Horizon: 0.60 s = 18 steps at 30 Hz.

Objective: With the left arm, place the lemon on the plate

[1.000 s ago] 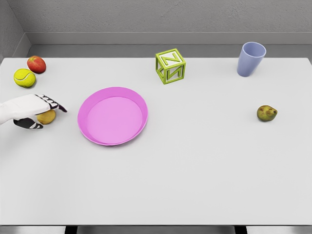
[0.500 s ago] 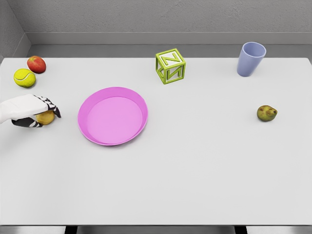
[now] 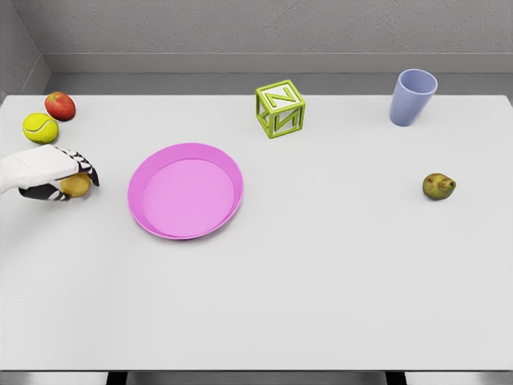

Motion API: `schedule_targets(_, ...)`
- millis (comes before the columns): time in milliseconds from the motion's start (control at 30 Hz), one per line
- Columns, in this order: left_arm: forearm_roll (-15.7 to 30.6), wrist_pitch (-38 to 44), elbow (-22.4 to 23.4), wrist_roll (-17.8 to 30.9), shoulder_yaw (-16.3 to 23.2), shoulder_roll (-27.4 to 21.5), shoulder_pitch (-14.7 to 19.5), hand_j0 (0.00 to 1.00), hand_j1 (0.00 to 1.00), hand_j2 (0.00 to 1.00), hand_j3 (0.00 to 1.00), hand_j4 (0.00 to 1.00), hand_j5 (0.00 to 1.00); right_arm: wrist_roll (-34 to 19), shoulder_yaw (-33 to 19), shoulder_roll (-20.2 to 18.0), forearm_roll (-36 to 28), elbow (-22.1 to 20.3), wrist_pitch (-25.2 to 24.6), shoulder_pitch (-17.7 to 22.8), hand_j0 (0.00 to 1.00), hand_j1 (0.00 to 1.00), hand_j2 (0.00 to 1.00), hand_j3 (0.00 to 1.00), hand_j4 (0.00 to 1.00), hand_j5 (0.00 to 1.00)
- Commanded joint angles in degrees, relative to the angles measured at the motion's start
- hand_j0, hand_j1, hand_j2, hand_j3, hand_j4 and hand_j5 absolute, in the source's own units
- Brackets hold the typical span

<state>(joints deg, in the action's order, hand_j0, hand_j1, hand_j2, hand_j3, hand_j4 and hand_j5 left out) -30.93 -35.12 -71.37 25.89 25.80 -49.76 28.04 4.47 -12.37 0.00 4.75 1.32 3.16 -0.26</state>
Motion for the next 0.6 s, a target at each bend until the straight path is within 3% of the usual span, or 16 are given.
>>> schedule_targets(0,0.52,0.12,-0.26,-0.05,-0.22,-0.07,0.0,0.59,0.59,0.59,0.59,0.59,0.59,0.01,-0.02,0.0,-0.01,0.0,0.0,0.0,1.0,1.0,1.0,1.0,1.0,1.0)
schedule_targets(567,2.37,0.12,-2.72,-0.23,-0.75,0.46,1.14,0.6,0.6,0.6,0.6,0.6,0.6,0.01,-0.02,0.0,-0.01,0.0,0.0,0.0,1.0,1.0,1.0,1.0,1.0,1.0)
